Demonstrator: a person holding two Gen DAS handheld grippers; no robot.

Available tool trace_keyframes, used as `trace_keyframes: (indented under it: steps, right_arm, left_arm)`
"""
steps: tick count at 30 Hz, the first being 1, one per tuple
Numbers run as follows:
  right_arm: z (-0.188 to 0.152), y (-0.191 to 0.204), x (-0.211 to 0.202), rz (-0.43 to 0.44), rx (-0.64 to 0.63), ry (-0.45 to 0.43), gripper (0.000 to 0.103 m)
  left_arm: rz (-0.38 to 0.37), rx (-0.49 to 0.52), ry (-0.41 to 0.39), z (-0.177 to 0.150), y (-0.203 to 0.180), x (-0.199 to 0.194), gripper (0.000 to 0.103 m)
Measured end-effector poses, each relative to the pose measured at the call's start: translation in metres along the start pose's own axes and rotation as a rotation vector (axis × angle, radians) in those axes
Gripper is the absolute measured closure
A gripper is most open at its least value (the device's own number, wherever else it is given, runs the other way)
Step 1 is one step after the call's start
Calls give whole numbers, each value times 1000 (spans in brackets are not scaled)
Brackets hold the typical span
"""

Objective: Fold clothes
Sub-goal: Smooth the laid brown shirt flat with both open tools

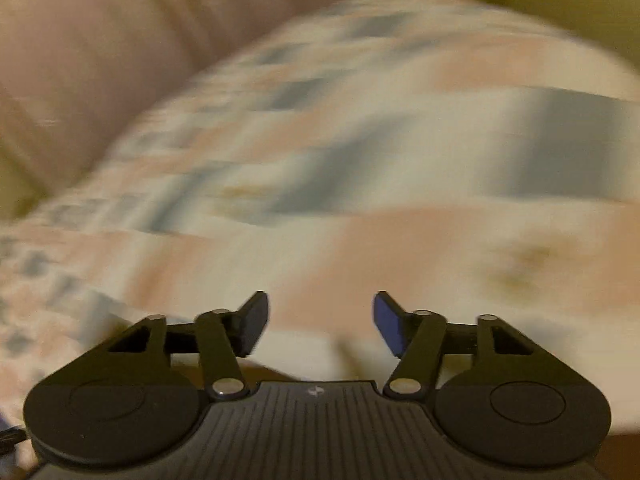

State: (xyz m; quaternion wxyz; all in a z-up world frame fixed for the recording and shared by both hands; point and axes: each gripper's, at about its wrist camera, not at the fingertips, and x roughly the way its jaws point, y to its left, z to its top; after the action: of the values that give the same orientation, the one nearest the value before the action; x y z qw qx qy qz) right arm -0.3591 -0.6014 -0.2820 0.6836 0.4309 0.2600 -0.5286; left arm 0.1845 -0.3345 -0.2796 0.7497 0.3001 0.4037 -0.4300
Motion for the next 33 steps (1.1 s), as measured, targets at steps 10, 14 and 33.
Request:
trace_keyframes:
  steps: [10, 14, 33]
  right_arm:
    - [-119, -204, -139, -120, 521, 2, 70]
    - [-114, -200, -125, -68, 381, 32, 73]
    - [20, -199, -74, -145, 207, -58, 99]
  left_arm:
    - [-123, -125, 239, -106, -75, -96, 72]
    - [-99, -86, 198, -95, -87, -118, 64]
    - [2, -83, 231, -102, -81, -126, 63]
